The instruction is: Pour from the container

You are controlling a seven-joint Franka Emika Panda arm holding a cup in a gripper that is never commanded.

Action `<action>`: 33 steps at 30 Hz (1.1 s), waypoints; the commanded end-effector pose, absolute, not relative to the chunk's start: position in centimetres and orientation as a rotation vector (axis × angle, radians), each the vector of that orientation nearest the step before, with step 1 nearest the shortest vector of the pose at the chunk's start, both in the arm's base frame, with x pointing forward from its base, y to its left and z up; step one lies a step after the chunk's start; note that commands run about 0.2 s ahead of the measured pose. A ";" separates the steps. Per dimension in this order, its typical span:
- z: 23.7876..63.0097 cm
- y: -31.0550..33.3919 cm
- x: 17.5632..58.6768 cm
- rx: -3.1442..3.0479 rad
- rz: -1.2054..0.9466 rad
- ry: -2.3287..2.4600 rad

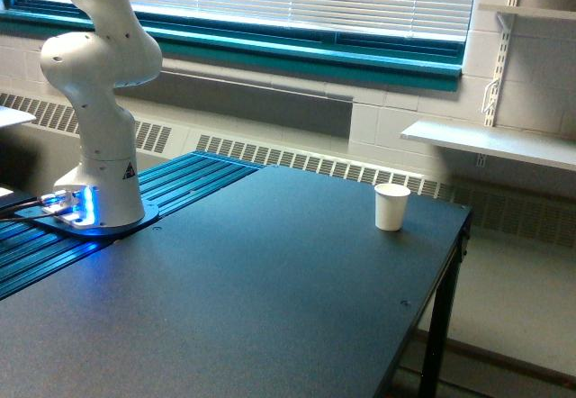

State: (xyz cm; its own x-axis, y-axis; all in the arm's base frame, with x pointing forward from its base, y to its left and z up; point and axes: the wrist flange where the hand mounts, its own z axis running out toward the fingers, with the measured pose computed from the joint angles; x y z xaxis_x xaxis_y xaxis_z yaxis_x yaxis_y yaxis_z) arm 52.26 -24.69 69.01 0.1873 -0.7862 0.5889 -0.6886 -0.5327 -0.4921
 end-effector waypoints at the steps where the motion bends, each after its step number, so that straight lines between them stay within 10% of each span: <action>1: 69.0 -26.5 51.7 -2.319 -1.277 1.494; 33: 66.9 -19.5 53.8 -2.407 -1.296 1.368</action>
State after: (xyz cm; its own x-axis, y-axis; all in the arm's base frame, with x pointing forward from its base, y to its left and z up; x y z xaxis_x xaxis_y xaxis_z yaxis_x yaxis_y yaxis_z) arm 53.46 -22.73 66.55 0.2341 -0.7446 0.6251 -0.6986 -0.5760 -0.4245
